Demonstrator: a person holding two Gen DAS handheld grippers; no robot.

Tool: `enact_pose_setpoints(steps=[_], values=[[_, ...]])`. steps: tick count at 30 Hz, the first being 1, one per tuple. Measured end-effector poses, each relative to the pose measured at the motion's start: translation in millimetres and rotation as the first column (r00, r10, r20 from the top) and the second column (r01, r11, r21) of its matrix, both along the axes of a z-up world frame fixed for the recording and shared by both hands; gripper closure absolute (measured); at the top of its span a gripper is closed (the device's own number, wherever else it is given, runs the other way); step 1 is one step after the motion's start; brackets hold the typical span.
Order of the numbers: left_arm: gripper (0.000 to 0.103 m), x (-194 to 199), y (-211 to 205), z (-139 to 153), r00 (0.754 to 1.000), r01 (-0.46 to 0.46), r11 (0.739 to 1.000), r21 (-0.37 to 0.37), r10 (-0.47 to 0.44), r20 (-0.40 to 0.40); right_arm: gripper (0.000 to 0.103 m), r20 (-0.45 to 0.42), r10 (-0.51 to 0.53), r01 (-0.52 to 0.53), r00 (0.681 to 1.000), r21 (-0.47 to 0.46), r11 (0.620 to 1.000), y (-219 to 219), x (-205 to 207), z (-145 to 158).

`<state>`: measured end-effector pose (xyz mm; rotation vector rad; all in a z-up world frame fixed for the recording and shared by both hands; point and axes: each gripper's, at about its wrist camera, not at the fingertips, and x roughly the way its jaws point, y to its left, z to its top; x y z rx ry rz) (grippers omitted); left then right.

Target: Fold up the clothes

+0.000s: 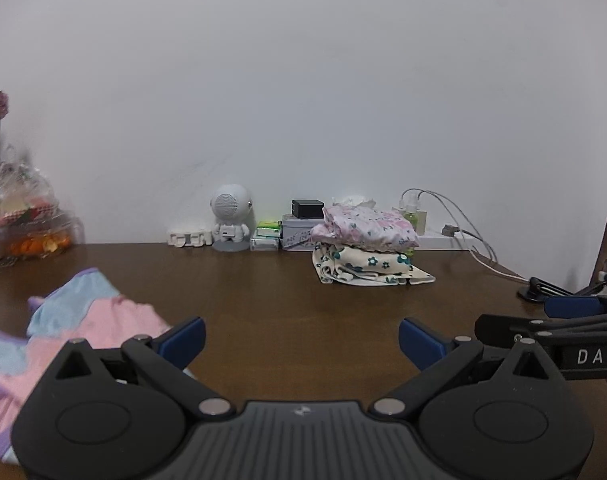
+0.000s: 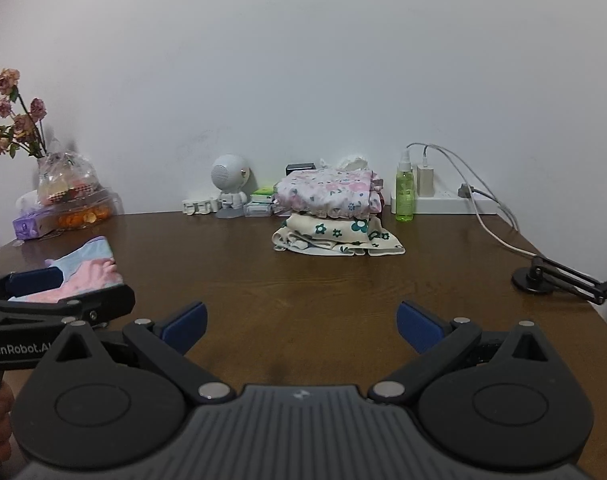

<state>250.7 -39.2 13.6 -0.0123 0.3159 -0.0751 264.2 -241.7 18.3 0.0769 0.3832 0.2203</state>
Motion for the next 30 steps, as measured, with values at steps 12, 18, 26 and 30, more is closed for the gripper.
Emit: enact_pose_setpoints(steps=[12,18,26,30], values=[[0.000,-89,3,11,0.999,0.019,0.999,0.046,-0.018,-0.027,0.000,-0.013,0.030,-0.030,0.999,0.019,0.999,3,-90,8],[0.000,-121,4,4,0.999,0.028,0.996,0.079,-0.026,-0.032,0.000,-0.020,0.036,-0.036,0.999,0.008,0.999,11,-130,8],[0.000,-161,9,1,0.999,0.022,0.996,0.086,-0.019,-0.037,0.000,-0.021,0.013,-0.013,1.000,0.012,1.000,20,-173,7],[0.000,-178,12,0,0.999,0.023,0.996,0.083,-0.020,-0.032,0.000,-0.023,0.009,-0.009,1.000,-0.003,1.000,23,-189,7]])
